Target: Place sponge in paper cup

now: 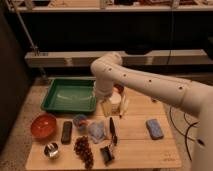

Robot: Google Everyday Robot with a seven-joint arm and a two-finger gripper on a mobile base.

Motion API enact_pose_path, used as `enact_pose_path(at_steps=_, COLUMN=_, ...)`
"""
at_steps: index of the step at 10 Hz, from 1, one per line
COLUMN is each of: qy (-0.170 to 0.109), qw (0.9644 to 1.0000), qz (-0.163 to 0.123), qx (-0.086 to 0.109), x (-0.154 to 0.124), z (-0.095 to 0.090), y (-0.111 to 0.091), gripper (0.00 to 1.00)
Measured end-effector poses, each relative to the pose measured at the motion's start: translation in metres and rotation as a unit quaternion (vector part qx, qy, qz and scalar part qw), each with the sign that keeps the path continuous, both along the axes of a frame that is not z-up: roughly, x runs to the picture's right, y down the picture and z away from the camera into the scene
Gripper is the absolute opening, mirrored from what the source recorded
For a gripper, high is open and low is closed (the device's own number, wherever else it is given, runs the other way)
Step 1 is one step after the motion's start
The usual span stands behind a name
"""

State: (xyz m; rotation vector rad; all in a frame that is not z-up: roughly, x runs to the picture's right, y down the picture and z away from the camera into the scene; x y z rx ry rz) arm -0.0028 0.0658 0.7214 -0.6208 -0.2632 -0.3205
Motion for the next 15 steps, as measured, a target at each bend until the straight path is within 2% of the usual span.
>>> enact_pose_path(at_steps=1, qy=0.020, qw=0.9995, qz=0.025, qx=0.008, x=0.030, z=-0.013, y=-0.003, gripper=0.80)
enact_pose_path(at_steps=3, qy=0.056, qw=0.9960, qz=0.068, qx=0.016, x=0.078, z=-0.032, y=-0.004, gripper=0.80)
enact_pose_path(at_steps=5, qy=0.107, qw=0.9866, qz=0.121, qx=0.018, x=0.131, z=-0.052, y=0.003, gripper=0.80)
enact_pose_path(at_steps=6, qy=0.121, qw=0.9834, qz=0.134, qx=0.018, x=0.144, z=-0.056, y=0.006, gripper=0.80)
enact_pose_path(at_steps=7, qy=0.124, qw=0.9823, qz=0.139, qx=0.018, x=0.148, z=-0.057, y=0.007, gripper=0.80)
enact_pose_path(at_steps=12, qy=0.126, qw=0.9820, qz=0.140, qx=0.016, x=0.148, z=-0.055, y=0.008, gripper=0.80)
enact_pose_path(at_steps=13, qy=0.136, qw=0.9800, qz=0.144, qx=0.010, x=0.149, z=-0.051, y=0.010, gripper=0.80)
enact_pose_path(at_steps=14, qy=0.160, qw=0.9739, qz=0.161, qx=0.005, x=0.153, z=-0.043, y=0.013, gripper=0.80)
enact_pose_path(at_steps=15, qy=0.196, qw=0.9620, qz=0.190, qx=-0.001, x=0.169, z=-0.037, y=0.016, gripper=0.80)
